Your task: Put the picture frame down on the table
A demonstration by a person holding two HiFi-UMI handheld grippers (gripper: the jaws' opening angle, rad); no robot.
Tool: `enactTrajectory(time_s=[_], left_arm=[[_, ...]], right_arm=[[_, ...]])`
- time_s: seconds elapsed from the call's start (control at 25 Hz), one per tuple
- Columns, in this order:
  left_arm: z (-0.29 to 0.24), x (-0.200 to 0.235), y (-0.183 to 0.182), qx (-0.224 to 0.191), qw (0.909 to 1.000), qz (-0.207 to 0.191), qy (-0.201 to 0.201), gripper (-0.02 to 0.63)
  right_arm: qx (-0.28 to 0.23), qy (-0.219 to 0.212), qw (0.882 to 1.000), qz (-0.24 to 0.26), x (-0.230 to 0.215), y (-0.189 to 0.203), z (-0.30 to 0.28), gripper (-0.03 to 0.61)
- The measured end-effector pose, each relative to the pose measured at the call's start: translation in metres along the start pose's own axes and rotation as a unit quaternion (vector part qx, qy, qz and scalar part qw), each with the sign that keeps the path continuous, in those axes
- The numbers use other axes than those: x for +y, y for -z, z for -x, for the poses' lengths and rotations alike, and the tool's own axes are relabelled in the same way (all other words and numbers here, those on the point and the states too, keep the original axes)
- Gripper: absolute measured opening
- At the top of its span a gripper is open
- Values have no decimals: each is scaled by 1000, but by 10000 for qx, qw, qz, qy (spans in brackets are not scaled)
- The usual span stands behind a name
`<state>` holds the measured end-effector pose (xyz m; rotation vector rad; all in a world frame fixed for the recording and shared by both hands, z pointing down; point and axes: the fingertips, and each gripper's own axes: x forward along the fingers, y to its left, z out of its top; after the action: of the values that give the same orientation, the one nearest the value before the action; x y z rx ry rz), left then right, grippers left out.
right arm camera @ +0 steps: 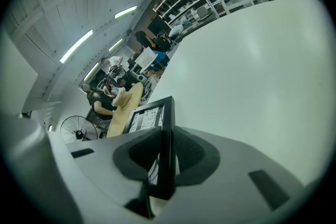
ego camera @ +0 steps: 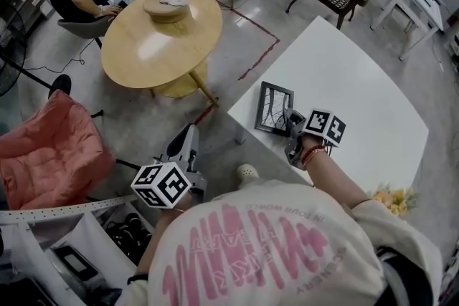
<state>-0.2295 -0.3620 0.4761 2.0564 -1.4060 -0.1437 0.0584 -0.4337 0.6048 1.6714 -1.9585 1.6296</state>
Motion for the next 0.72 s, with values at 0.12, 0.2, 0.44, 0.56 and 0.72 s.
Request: enactTrajectory(time_s=[0.12,0.2,0.44,0.56,0.72], left_arm=[[1,0,-1,-16,10000,5,6,3],[2,2,-2,-34,10000,10,-10,3],[3,3,-5,-50,10000,16,-20,3],[4,3,-5,-54,10000,5,-14,3],[6,5,-7,-86,10000,-16,-21,3]], right_arm=[[40,93,9999,38,-1,0,-2,78],[67,138,9999,76,-1,0,-3,78],[98,239,9995,165,-1,-1,-4,78],[123,293,9993,175,-2,0,-5,80],[124,355,9991,180,-3,0,-6,81]])
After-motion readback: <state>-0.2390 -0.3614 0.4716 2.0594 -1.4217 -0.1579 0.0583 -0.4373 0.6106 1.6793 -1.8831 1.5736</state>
